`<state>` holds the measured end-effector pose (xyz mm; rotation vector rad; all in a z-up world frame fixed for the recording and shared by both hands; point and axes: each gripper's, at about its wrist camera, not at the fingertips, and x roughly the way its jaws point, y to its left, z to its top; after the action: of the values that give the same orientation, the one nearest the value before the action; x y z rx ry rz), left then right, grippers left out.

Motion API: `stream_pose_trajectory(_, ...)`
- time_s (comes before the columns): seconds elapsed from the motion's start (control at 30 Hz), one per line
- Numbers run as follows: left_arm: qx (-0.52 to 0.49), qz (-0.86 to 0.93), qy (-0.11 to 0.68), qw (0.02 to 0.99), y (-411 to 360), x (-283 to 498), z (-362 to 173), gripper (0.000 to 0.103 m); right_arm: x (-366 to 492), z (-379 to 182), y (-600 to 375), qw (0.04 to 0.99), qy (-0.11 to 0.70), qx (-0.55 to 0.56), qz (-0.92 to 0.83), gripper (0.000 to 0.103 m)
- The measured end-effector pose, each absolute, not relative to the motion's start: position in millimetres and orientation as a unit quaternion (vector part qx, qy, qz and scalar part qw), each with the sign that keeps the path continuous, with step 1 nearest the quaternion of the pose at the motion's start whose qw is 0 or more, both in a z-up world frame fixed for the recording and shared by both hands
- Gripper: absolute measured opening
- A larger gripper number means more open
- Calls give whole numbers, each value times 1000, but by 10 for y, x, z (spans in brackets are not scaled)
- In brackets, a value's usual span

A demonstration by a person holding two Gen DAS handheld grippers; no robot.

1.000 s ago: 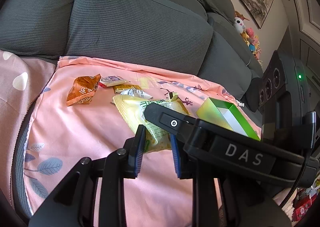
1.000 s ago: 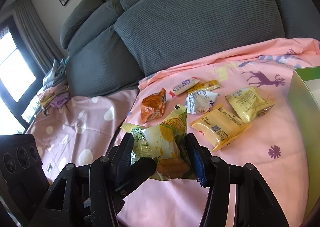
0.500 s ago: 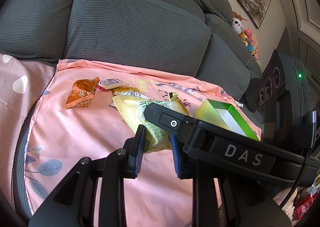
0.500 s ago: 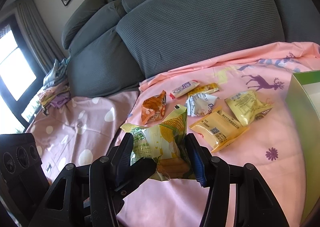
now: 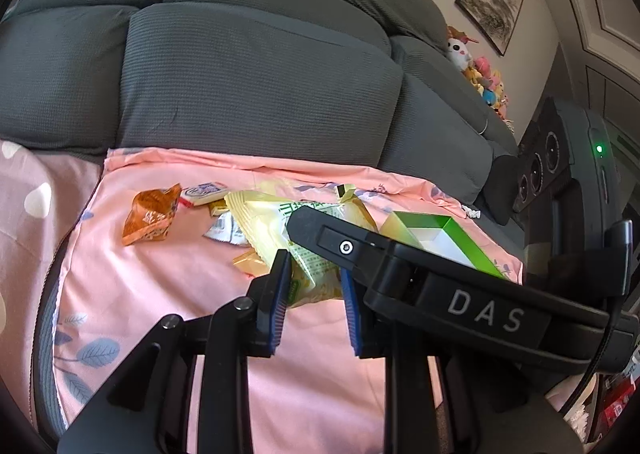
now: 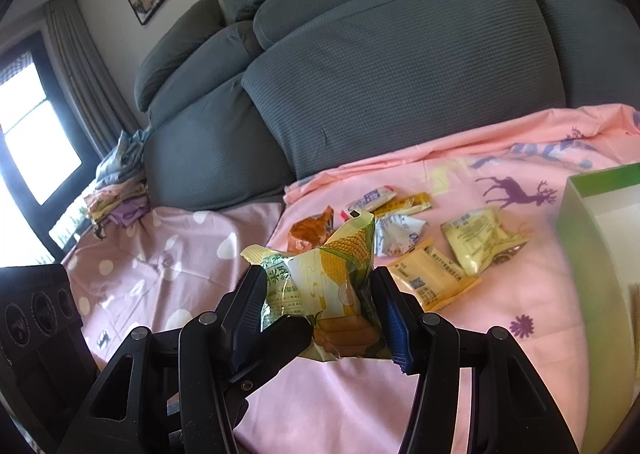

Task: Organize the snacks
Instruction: 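Carry the yellow corn-snack bag with the right gripper into the green box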

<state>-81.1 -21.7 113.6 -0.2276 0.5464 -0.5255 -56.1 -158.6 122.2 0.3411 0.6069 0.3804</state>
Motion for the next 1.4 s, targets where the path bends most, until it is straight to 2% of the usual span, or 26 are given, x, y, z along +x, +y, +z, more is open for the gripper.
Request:
stream_pose_trajectory(0.77,-29,-411,249,876,-1698,-685,1497,22,-1107,1546,-3081,946,222,234,39,57)
stream_pose_trajectory(1.4,37,-478,328,814,-2920,-561,1142,23,-1233,1055,-4096,892,286,340,-82,57)
